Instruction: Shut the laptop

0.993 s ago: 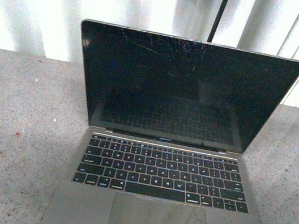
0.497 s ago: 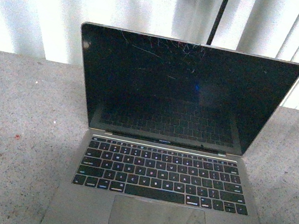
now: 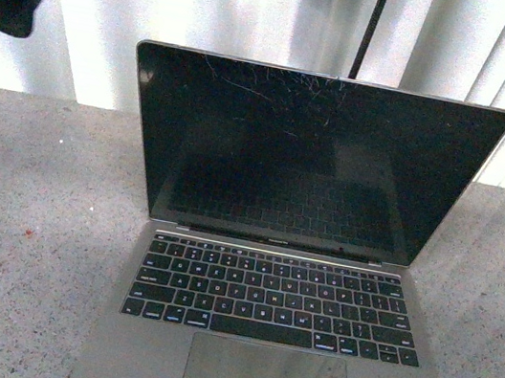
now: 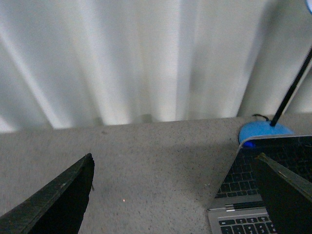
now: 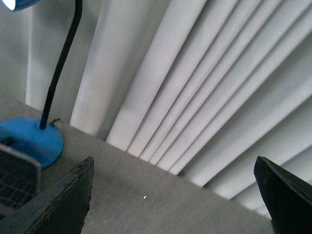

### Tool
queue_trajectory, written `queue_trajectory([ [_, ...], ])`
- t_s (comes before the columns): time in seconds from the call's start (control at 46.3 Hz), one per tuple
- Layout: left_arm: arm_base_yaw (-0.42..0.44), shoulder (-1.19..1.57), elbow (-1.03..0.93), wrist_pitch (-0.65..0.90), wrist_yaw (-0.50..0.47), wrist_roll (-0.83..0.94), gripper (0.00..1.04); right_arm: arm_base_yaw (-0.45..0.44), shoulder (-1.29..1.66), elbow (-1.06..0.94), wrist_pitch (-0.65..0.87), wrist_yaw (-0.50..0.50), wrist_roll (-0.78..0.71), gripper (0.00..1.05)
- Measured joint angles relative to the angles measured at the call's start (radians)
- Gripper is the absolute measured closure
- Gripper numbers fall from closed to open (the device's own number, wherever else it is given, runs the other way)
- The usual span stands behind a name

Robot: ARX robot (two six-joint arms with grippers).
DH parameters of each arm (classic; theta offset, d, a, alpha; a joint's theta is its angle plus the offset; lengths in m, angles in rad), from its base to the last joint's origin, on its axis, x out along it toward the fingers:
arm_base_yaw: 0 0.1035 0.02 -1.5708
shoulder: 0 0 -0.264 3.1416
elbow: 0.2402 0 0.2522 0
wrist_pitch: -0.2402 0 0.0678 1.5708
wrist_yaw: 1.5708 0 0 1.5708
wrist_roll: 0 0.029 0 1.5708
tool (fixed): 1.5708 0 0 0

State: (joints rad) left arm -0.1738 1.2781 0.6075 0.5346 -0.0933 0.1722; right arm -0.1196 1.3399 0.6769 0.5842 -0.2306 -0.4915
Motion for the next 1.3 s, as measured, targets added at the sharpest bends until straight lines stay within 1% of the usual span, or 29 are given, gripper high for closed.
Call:
queue_trajectory([
  [0.194,-0.009,0.100,0.206,-0.169,0.100,0.342,0.07,0.008,0.150,0.224,-0.070,-0.044,-0.186,0.07],
  [0.216,-0.010,0.113,0.242,-0.209,0.115,0.413,0.07,0.008,0.164,0.246,-0.083,-0.052,-0.211,0.07],
  [0.346,-0.010,0.185,0.435,-0.402,0.148,0.689,0.07,0.024,0.248,0.383,-0.219,-0.116,-0.430,0.07],
  [0.41,-0.010,0.219,0.519,-0.489,0.154,0.784,0.07,0.031,0.284,0.437,-0.296,-0.156,-0.528,0.07],
  [0.497,-0.010,0.280,0.654,-0.650,0.156,0.914,0.07,0.036,0.323,0.510,-0.399,-0.207,-0.672,0.07],
  [0.54,-0.010,0.306,0.704,-0.714,0.157,0.951,0.07,0.038,0.339,0.545,-0.444,-0.208,-0.718,0.07],
  [0.561,-0.010,0.313,0.719,-0.722,0.158,0.959,0.07,0.039,0.348,0.563,-0.463,-0.209,-0.748,0.07],
  [0.626,-0.009,0.354,0.799,-0.836,0.164,1.006,0.07,0.041,0.368,0.608,-0.509,-0.215,-0.793,0.07],
  [0.648,-0.009,0.376,0.841,-0.886,0.164,1.026,0.07,0.044,0.379,0.638,-0.542,-0.225,-0.818,0.07],
  [0.691,-0.009,0.399,0.885,-0.932,0.163,1.039,0.07,0.047,0.388,0.666,-0.576,-0.243,-0.838,0.07],
  [0.734,-0.009,0.442,0.975,-1.022,0.160,1.061,0.07,0.052,0.398,0.703,-0.633,-0.266,-0.871,0.07],
  [0.799,-0.012,0.492,1.088,-1.129,0.145,1.080,0.07,0.063,0.411,0.750,-0.708,-0.281,-0.943,0.07],
  [0.864,-0.019,0.526,1.171,-1.210,0.124,1.106,0.07,0.078,0.428,0.791,-0.751,-0.287,-0.973,0.07],
  [0.929,-0.028,0.549,1.219,-1.249,0.104,1.125,0.07,0.092,0.444,0.818,-0.776,-0.286,-0.999,0.07],
  [1.037,-0.041,0.574,1.247,-1.262,0.098,1.125,0.07,0.105,0.461,0.832,-0.808,-0.271,-1.040,0.07],
  [1.166,-0.052,0.600,1.246,-1.253,0.077,1.123,0.07,0.114,0.486,0.843,-0.834,-0.266,-1.059,0.07],
  [1.296,-0.068,0.607,1.202,-1.219,0.063,1.113,0.07,0.120,0.507,0.852,-0.879,-0.257,-1.077,0.07],
])
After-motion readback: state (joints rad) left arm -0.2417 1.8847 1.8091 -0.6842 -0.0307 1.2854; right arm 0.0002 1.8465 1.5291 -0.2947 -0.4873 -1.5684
